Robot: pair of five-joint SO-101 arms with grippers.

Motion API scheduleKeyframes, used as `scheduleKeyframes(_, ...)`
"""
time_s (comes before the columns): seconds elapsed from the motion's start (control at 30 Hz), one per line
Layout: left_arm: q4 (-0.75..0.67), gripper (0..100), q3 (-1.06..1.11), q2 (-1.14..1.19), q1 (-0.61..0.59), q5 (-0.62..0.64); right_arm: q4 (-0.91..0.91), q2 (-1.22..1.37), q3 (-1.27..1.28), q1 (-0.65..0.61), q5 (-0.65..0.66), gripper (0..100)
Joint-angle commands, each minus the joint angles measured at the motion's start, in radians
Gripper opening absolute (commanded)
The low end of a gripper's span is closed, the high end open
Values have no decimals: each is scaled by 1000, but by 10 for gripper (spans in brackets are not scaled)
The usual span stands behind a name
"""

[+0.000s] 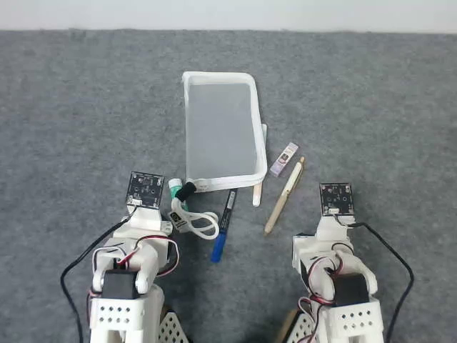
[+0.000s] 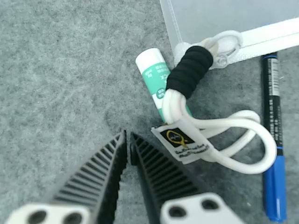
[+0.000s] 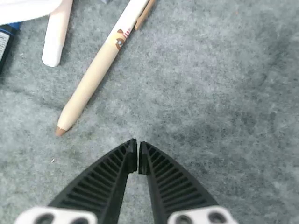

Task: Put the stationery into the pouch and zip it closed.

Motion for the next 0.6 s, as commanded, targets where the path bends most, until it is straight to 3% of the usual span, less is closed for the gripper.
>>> scheduleKeyframes(0.0,6,12,-25,-15,0,-11,4,-19,18,12,-9,8)
scheduleKeyframes(0.57,11,12,-41,-15,21,-11,4,-19,18,12,-9,8)
